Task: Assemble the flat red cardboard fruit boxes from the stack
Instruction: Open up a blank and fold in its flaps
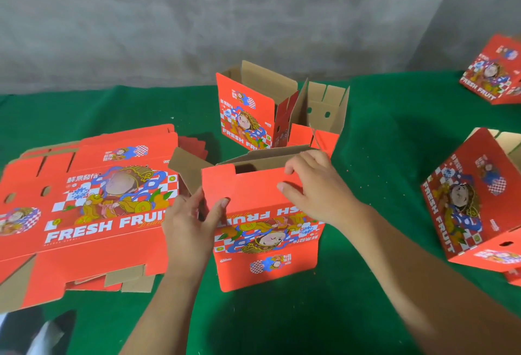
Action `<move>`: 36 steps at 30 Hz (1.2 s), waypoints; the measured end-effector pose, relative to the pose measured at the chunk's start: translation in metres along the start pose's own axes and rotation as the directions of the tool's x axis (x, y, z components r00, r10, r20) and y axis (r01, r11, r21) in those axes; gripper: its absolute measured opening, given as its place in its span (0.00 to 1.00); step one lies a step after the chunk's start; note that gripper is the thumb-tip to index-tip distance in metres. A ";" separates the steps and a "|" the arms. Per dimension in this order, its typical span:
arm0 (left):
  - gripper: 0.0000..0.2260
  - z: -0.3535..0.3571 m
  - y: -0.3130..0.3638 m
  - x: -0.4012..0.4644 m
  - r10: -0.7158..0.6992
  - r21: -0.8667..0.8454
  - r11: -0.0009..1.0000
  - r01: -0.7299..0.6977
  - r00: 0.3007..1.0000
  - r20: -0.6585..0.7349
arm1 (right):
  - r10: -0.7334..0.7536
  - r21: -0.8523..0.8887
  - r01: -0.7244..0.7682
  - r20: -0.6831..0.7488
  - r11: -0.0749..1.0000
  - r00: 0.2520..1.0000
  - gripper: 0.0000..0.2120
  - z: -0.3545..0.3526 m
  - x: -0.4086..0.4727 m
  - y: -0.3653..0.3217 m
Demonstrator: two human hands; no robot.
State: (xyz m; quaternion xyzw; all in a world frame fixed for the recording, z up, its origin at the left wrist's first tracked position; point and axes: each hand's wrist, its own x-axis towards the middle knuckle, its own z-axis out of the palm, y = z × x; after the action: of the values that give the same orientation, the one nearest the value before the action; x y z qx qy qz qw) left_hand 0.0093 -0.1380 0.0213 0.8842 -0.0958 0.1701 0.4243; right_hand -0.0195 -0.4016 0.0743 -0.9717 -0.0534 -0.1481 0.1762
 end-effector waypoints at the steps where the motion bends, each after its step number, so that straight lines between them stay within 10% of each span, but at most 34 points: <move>1: 0.16 0.000 0.000 0.000 -0.003 0.014 1.000 0.003 1.000 0.003 | -0.015 -0.083 0.010 -0.061 0.996 0.998 0.13 -0.001 0.007 0.000; 9: 0.22 -0.001 0.007 -0.006 0.030 0.012 1.000 -0.029 0.999 -0.045 | 0.164 -0.469 -0.130 0.031 0.873 0.986 0.27 0.004 0.031 -0.002; 16: 0.36 -0.005 0.003 -0.004 -0.003 -0.021 1.000 0.001 0.994 -0.107 | 0.431 -0.364 -0.354 0.154 0.861 0.889 0.42 0.008 0.021 0.001; 21: 0.27 -0.010 -0.001 0.001 0.223 0.092 0.971 -0.221 0.975 -0.017 | 0.574 -0.144 -0.555 0.212 0.819 0.791 0.60 0.004 -0.001 0.018; 27: 0.22 -0.008 0.004 0.013 0.338 -0.050 0.938 -0.344 0.873 0.352 | 0.435 -0.221 -0.404 0.111 0.888 0.894 0.45 0.025 -0.021 0.015; 31: 0.29 0.005 0.013 0.045 0.210 0.287 0.888 -0.360 0.871 0.444 | 0.343 -0.223 -0.329 0.026 0.917 0.939 0.40 0.031 -0.038 0.009; 36: 0.40 0.027 0.027 0.064 0.086 0.436 0.845 -0.309 0.884 0.460 | 0.570 0.186 -0.542 -0.367 0.819 0.735 0.66 0.032 -0.048 0.006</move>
State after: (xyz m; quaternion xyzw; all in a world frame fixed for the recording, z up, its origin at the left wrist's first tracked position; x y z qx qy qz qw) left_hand 0.0664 -0.1775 0.0489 0.9634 -0.2312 0.0368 0.1309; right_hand -0.0551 -0.3976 0.0289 -0.8837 0.2723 -0.2854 0.2519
